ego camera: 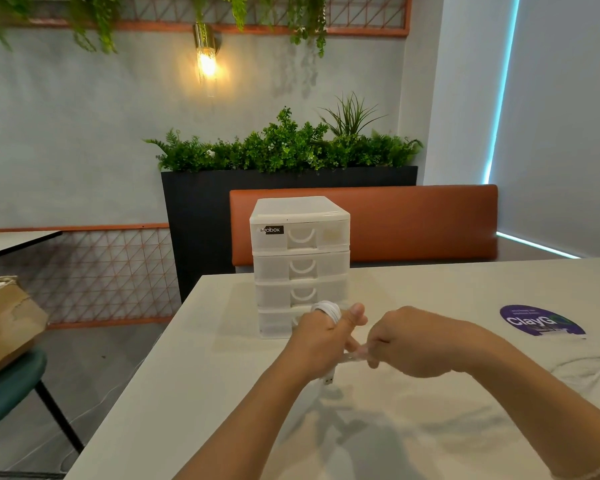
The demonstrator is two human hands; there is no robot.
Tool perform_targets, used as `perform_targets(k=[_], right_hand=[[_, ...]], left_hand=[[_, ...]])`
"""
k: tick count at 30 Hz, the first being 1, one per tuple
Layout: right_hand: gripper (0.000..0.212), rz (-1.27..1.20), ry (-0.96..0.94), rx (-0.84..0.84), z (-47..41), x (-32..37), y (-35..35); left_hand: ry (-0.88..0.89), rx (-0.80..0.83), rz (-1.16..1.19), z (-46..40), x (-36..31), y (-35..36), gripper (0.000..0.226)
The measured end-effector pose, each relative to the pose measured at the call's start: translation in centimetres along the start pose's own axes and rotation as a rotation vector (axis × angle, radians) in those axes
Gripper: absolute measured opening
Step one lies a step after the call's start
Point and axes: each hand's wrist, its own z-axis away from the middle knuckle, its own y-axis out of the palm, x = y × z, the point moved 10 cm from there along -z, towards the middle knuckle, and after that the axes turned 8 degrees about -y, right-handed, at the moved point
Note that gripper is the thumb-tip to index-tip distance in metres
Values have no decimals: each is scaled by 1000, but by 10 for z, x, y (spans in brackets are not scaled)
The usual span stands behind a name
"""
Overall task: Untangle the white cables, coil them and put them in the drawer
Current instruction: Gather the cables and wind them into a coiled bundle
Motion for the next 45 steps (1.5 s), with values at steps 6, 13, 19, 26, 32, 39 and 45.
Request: perform_targets(k=[6,13,19,26,32,39,45], right_hand=[[41,45,3,-187,-6,2,-33],[40,-68,-71,-436,-25,11,-66],[69,-38,-81,-434,-44,4,-72],[66,-207,153,-548,-20,-108,-85],[51,-32,523,-593,12,-217,-77],[41,-256,-353,-1016,16,-22,-88],[58,-708,-381,-566,-29,23,-34]], left_hand=[[-2,106,-45,4,0,11,71],[-78,581,372,22,-8,52,89],[44,661,408,26,-13,48,50],[61,889,775,32,-19,26,53],[-28,929,854,33,-17,31,62],[-58,1064,836,43,-22,53,54],[29,1079,963,45,-28,44,56]])
